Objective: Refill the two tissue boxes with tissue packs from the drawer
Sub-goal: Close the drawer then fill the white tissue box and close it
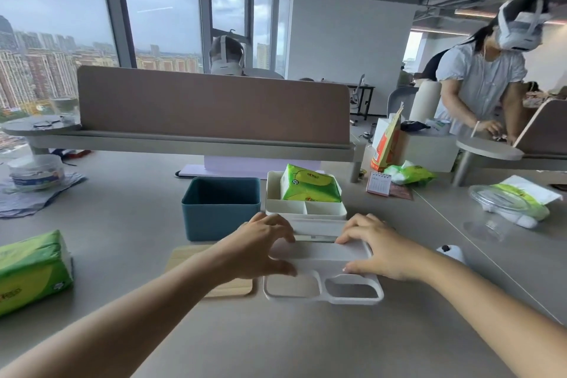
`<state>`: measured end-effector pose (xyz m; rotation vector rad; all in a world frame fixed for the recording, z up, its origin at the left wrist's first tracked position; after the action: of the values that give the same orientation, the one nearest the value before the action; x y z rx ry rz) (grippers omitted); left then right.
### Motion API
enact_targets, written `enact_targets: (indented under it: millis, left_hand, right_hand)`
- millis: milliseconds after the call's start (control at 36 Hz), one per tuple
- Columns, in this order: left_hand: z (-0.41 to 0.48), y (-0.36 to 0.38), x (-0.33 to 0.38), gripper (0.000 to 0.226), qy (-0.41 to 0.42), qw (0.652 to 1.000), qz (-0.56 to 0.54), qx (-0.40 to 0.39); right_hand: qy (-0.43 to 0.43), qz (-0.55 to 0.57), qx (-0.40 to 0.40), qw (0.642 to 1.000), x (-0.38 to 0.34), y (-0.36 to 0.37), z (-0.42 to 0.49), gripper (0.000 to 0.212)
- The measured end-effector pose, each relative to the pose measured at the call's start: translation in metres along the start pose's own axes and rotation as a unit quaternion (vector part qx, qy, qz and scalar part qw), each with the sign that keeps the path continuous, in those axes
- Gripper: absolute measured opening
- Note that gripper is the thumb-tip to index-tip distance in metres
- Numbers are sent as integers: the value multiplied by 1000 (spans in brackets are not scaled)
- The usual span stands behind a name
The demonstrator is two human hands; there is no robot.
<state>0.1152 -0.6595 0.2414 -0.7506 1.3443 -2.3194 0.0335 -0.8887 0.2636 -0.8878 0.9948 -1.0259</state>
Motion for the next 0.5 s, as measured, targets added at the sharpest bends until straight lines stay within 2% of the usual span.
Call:
enact_targets:
  millis: [250,500]
  left_hand:
    - [47,-36,-2,54,18,998,13,51]
    - [115,-50,-25,58,17,992,79,92]
  right_hand:
    - [-5,18,72,997,9,-36,34,49]
    - [15,23,126,992,38,-49,96,51]
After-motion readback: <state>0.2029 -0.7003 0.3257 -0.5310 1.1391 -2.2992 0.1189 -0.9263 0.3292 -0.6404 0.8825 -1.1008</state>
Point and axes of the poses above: each hand's wrist, its own z-axis towards the middle knuckle, its own y-axis out of the palm, x = y × z, the point moved 3 cm from there along z, towards the middle knuckle, and after that the axes turned 13 degrees about x, right-handed, at the moved point
